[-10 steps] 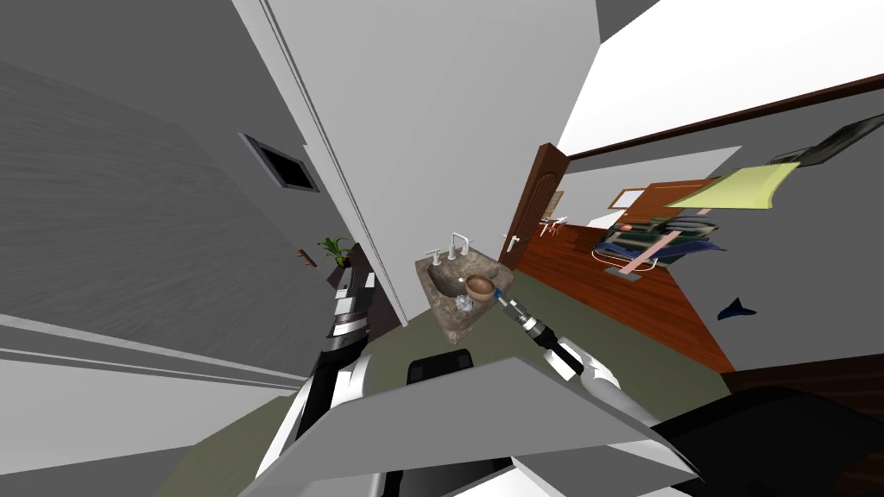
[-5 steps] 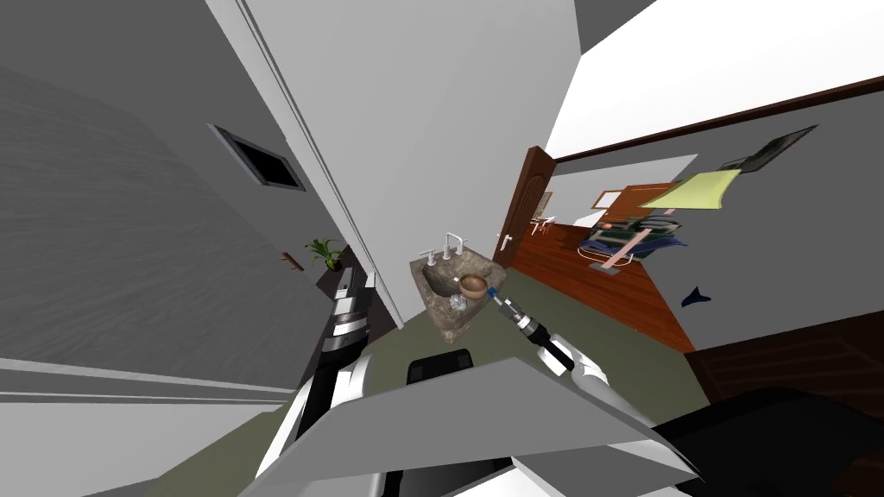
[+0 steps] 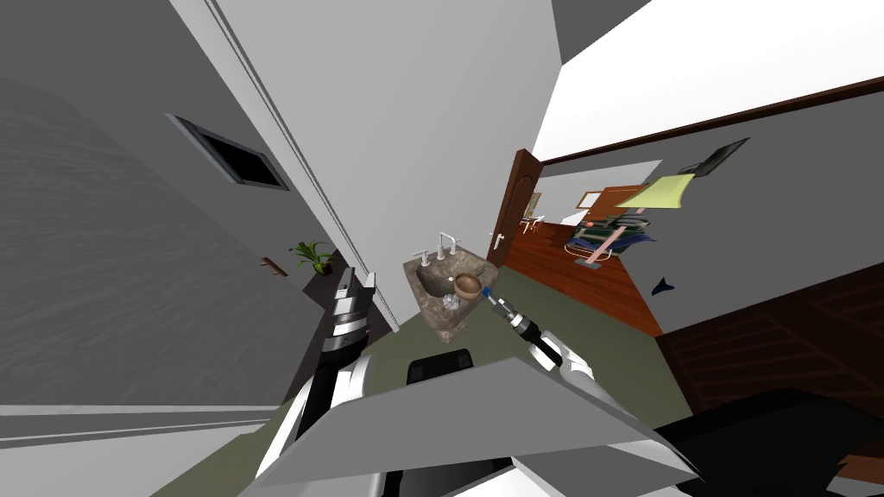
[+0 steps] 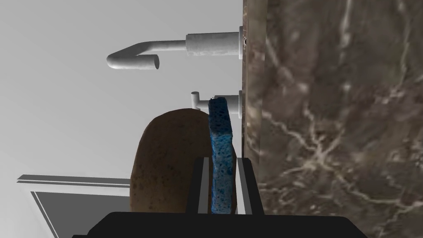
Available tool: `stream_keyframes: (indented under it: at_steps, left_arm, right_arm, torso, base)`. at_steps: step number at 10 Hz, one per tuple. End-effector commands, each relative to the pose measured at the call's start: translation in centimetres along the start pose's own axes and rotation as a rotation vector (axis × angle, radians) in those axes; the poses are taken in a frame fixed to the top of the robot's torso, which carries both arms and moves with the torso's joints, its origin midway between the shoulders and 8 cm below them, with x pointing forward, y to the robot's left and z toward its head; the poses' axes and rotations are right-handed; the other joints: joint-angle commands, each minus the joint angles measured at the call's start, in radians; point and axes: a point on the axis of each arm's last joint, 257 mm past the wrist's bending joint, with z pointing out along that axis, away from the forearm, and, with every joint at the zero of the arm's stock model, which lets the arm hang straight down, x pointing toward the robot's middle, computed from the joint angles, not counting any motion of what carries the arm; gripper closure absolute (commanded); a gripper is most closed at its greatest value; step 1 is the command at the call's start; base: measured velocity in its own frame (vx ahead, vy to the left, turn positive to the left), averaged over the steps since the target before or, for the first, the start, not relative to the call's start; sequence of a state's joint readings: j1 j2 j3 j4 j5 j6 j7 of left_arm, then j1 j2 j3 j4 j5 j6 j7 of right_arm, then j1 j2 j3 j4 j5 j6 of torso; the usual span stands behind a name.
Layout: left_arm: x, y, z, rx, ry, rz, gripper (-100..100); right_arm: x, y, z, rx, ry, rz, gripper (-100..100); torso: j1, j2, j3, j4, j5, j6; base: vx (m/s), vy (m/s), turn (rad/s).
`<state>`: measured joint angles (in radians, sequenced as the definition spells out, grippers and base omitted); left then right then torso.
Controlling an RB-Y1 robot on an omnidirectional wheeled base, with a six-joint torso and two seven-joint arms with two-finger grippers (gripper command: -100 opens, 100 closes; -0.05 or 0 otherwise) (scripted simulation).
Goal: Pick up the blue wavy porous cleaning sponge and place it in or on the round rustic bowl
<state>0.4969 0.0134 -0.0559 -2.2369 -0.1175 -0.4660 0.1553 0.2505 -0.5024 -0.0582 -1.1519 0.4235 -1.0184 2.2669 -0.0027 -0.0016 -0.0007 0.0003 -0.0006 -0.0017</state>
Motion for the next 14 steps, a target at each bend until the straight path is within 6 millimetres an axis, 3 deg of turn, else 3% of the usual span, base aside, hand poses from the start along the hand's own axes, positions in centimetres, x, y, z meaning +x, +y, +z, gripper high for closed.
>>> stream_keyframes:
  at_steps: [1,2,3,14]
  left_arm:
    - [0.0,0.0,0.0,0.000,0.000,0.000,0]
    - [0.0,0.0,0.0,0.000,0.000,0.000,0]
    - [0.0,0.0,0.0,0.000,0.000,0.000,0]
    - [0.0,0.0,0.0,0.000,0.000,0.000,0]
  right_arm:
    - [0.0,0.0,0.0,0.000,0.000,0.000,100]
    - [0.0,0.0,0.0,-0.001,-0.001,0.001,0]
    - [0.8,-0.6,-0.3,-0.011,-0.010,0.003,100]
    - [6.3,-7.3,-1.1,-0.091,-0.101,0.012,100]
  torso:
    - [0.000,0.000,0.000,0.000,0.000,0.000]
    - [0.001,0.000,0.000,0.000,0.000,0.000]
    - [0.002,0.000,0.000,0.000,0.000,0.000]
    - [0.002,0.003,0.001,0.000,0.001,-0.002]
  base:
    - [-0.002,-0.016,-0.017]
    - [0.000,0.000,0.000]
    - [-0.035,-0.018,0.076]
    - [-0.069,-0.017,0.101]
